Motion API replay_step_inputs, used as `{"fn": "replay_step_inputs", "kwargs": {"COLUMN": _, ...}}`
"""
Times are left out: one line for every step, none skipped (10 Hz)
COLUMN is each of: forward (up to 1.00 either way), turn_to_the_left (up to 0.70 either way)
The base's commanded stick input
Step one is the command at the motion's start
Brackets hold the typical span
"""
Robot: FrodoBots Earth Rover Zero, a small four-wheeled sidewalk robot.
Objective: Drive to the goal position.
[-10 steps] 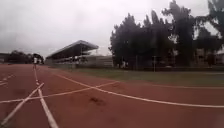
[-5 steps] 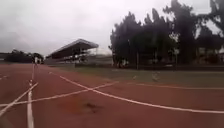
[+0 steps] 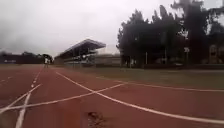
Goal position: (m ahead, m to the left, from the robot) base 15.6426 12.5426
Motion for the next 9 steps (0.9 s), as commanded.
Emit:
{"fn": "replay_step_inputs", "kwargs": {"forward": 0.70, "turn_to_the_left": 0.01}}
{"fn": "replay_step_inputs", "kwargs": {"forward": 0.70, "turn_to_the_left": 0.00}}
{"fn": "replay_step_inputs", "kwargs": {"forward": 0.70, "turn_to_the_left": 0.00}}
{"fn": "replay_step_inputs", "kwargs": {"forward": 0.70, "turn_to_the_left": 0.00}}
{"fn": "replay_step_inputs", "kwargs": {"forward": 0.70, "turn_to_the_left": 0.00}}
{"fn": "replay_step_inputs", "kwargs": {"forward": 0.70, "turn_to_the_left": 0.00}}
{"fn": "replay_step_inputs", "kwargs": {"forward": 0.70, "turn_to_the_left": 0.00}}
{"fn": "replay_step_inputs", "kwargs": {"forward": 0.70, "turn_to_the_left": 0.00}}
{"fn": "replay_step_inputs", "kwargs": {"forward": 0.70, "turn_to_the_left": 0.00}}
